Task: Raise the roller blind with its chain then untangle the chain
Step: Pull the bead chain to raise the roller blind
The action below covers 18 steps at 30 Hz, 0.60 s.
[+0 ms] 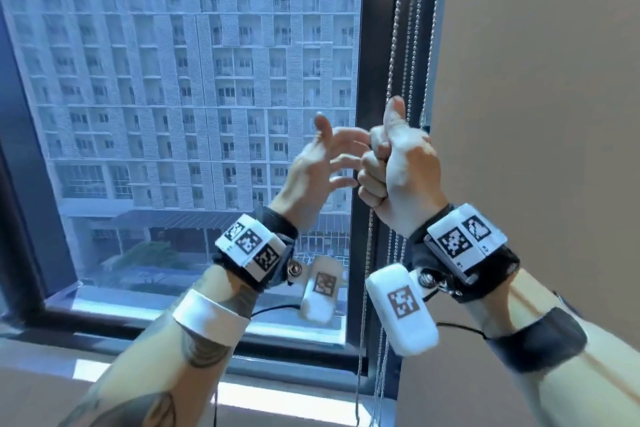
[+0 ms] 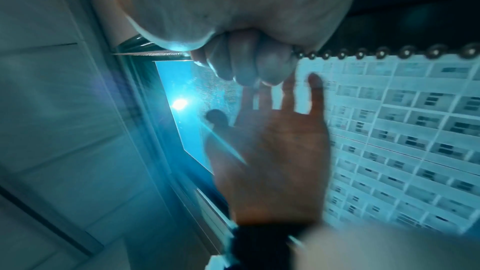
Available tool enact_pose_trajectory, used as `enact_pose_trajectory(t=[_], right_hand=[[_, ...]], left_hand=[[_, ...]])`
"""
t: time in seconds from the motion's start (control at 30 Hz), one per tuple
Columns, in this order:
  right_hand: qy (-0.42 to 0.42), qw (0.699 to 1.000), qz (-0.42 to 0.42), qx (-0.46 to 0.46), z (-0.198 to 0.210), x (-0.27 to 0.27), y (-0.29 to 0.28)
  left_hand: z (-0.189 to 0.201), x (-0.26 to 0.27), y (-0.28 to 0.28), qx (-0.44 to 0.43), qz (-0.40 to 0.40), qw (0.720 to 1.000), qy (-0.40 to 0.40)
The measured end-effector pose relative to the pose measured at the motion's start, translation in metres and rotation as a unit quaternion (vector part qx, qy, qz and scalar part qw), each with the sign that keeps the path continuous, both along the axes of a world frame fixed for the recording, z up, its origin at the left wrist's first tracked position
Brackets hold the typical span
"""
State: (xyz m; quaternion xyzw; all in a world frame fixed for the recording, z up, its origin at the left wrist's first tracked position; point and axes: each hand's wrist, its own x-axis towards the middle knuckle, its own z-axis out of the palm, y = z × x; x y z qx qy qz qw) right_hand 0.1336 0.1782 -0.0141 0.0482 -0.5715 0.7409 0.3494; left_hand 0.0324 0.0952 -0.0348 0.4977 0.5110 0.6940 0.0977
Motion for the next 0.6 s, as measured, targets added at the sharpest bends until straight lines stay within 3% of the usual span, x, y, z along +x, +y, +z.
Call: enact_pose_trajectory(t=[0.17,0.43,0.6], right_hand=[[-0.027,1.0,0.013,0.001,-0.045,-0.005,0.002],[-0.055,0.993,0.019,0.104,-0.044,-0.005,0.018],[-0.063,0.989,0.066,0.113,-0.038,0.009,0.044]], left_hand=[[0.027,0.003,-0.003,0.021,-0.019,1.0,0.001],[0.065,0.04,0.011,0.053,-0.144,0.986,-0.064],[0.07,0.052,0.016,0.091,-0.045,0.995,-0.025]])
